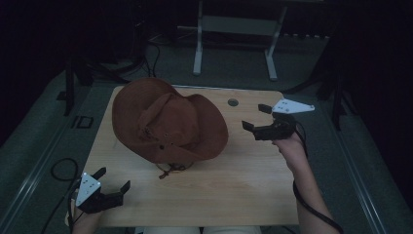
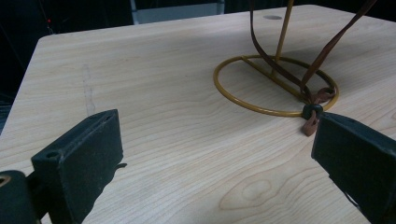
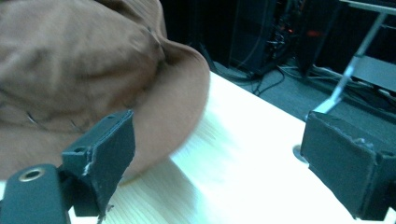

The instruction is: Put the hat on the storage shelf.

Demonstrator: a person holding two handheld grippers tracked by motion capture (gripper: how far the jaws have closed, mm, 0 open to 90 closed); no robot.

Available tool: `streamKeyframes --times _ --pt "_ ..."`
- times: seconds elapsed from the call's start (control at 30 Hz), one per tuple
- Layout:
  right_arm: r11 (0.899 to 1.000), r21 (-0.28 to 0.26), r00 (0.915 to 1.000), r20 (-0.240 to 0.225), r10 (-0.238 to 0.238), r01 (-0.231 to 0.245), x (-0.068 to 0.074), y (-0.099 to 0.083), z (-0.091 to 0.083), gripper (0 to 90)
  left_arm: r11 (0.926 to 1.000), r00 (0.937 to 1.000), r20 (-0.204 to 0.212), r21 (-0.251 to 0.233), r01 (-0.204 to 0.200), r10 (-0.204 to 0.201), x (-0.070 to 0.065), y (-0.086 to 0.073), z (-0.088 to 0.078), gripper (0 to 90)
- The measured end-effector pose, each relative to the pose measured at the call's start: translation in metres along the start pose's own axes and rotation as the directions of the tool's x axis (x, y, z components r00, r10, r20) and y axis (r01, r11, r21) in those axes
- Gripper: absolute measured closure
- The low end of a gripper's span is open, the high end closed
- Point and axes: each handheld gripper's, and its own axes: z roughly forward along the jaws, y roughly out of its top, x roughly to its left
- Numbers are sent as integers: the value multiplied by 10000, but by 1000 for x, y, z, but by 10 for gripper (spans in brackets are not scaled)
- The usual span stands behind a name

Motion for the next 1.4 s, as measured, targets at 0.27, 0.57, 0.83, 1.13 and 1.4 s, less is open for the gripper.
streamKeyframes --times 0.27,0.57,0.83,1.13,1.4 --pt "9985 246 9980 420 481 -491 -13 -41 -9 137 10000 10000 17 50 32 -32 1 -1 1 27" --pt "9909 771 9922 658 1058 -1108 -22 -85 -8 136 9998 10000 55 184 73 -74 1 -1 2 27" --pt "9836 917 9859 768 1488 -1556 -23 -119 -8 135 9998 9999 50 168 120 -120 2 -2 2 27" --pt "9740 1207 9787 966 1809 -1919 -21 -154 -12 129 9997 9999 57 200 125 -126 2 -2 3 27" --pt "9706 1571 9792 1191 1646 -1822 -20 -172 -16 128 9997 9999 54 214 111 -112 1 -2 3 27"
